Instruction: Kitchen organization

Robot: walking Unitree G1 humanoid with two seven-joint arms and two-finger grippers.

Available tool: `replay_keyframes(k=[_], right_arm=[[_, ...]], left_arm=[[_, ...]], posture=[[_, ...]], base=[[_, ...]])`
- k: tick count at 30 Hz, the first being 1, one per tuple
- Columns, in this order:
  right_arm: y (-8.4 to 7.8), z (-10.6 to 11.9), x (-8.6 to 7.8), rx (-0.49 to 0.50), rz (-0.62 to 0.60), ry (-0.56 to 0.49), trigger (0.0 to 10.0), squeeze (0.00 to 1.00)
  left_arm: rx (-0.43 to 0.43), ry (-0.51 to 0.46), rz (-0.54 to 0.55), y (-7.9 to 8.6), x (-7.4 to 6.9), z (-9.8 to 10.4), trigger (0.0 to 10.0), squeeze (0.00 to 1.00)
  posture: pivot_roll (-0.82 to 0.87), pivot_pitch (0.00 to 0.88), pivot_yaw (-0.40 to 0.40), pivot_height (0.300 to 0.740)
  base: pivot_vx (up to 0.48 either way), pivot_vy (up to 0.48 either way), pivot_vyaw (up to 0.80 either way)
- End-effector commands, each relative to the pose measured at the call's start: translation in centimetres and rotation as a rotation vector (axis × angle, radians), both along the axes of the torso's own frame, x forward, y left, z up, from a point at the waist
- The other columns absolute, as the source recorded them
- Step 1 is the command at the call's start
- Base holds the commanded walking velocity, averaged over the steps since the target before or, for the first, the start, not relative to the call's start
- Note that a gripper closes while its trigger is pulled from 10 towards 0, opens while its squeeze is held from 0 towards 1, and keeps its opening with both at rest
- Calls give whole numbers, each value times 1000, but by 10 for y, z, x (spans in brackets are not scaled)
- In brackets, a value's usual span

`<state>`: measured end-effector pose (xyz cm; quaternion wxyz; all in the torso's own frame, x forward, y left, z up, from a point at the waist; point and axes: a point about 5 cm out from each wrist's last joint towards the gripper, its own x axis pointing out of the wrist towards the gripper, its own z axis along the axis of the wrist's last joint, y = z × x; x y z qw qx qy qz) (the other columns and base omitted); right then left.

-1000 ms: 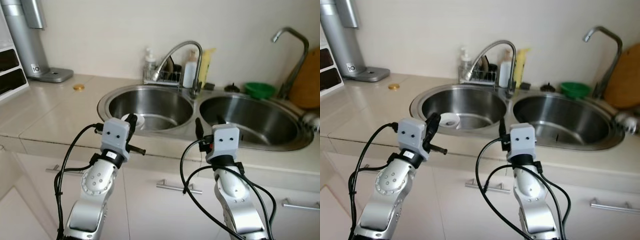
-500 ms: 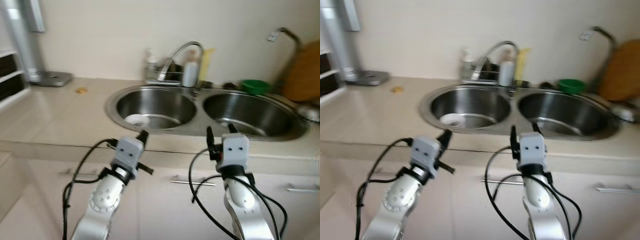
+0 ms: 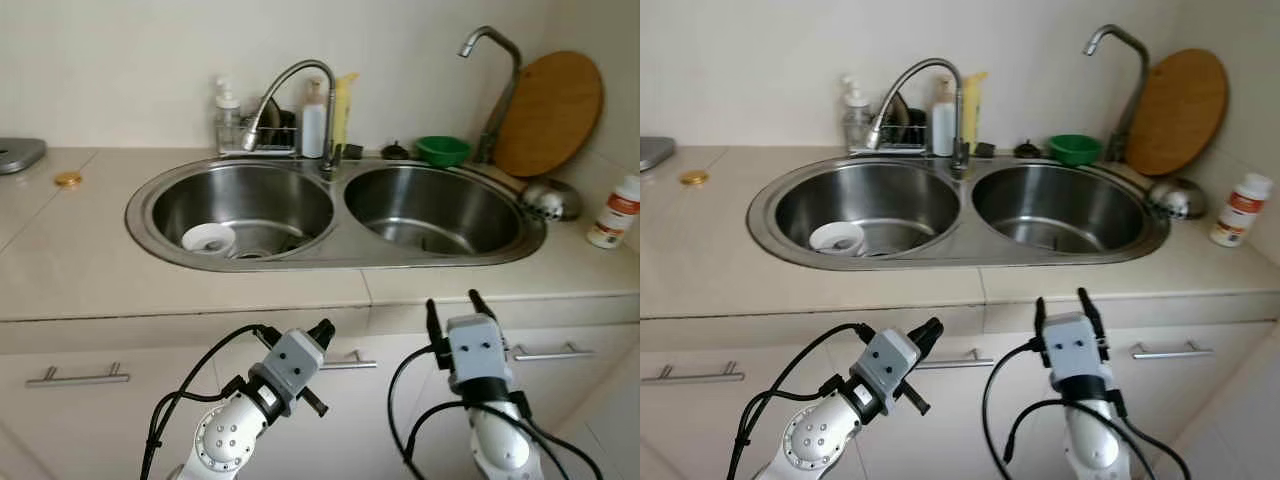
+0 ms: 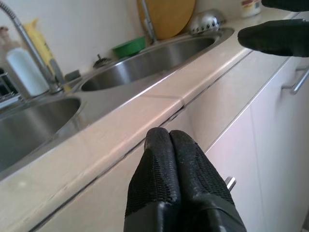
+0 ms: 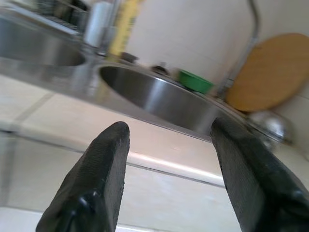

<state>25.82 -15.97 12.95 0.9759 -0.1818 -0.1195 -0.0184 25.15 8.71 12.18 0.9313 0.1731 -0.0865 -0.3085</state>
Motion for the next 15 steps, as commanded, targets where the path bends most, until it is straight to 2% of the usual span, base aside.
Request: replay_keyframes(k=[1,4,9,15], right_arm=[[2,-10,-7,-32,23,25,10000,0],[4,-20,-13,-43,34,60,10000,0],[3,-31,-19,-54,28,89,10000,0],[-1,-34,-15,-25,-19,94,10000,0]], left_arm=[[5,26,-23,-1,-3,-7,10000,0],[12,36,-40,0,-6,-11,10000,0],[19,59,-57,3,-11,-18,10000,0],[9,67,-47,3,-9,-19,10000,0]], posture=[[37,0,-25,740],[43,0,-23,740],[43,0,-24,740],[45,0,-23,740]], base=[[0,0,0],[0,0,0],[0,0,-800],[0,0,-800]])
